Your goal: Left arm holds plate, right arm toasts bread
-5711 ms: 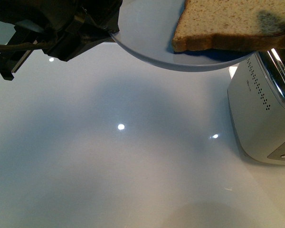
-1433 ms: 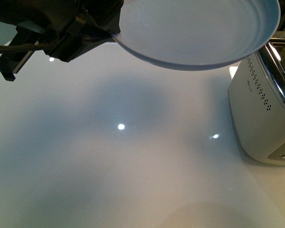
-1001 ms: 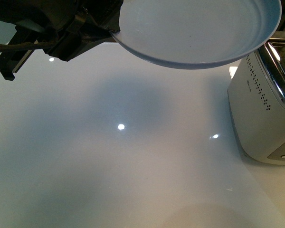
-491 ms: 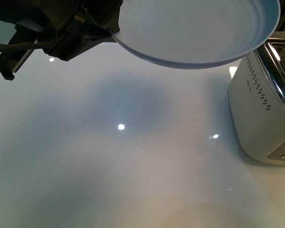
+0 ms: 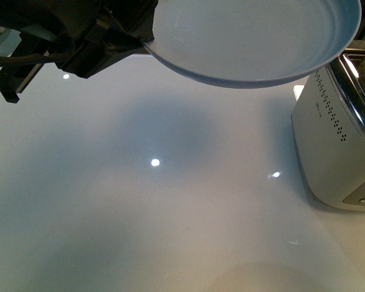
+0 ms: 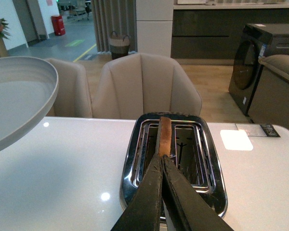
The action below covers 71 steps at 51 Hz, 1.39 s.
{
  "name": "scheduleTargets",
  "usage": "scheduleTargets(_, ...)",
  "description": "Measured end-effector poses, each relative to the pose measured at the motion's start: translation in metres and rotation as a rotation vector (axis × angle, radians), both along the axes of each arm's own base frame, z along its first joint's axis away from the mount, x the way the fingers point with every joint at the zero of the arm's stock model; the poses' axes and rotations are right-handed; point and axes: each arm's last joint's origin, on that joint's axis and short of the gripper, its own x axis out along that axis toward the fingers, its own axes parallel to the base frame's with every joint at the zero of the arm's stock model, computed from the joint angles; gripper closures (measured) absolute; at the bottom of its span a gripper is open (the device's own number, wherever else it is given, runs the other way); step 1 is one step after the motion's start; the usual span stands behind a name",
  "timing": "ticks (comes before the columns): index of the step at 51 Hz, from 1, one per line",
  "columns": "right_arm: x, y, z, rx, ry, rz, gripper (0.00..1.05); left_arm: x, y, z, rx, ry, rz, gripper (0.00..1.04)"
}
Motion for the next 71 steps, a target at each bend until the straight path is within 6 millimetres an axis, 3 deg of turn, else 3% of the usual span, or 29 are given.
scheduleTargets(26,-0.017,0.0,-0.004,0.0,0.008,0.0,1.03,0.0,0.0,0.0,0.001,0.0,0.002,1.02)
scheduleTargets(43,-0.018,0.0,-0.003,-0.001,0.006,0.0,1.02,0.0,0.0,0.0,0.001,-0.001,0.001,1.02)
scheduleTargets(67,-0.018,0.0,-0.003,0.0,0.005,0.0,0.33,0.0,0.0,0.0,0.0,-0.001,0.001,1.02)
scheduleTargets(71,-0.018,0.0,-0.003,0.0,0.005,0.0,0.18,0.0,0.0,0.0,0.0,0.0,0.0,1.02)
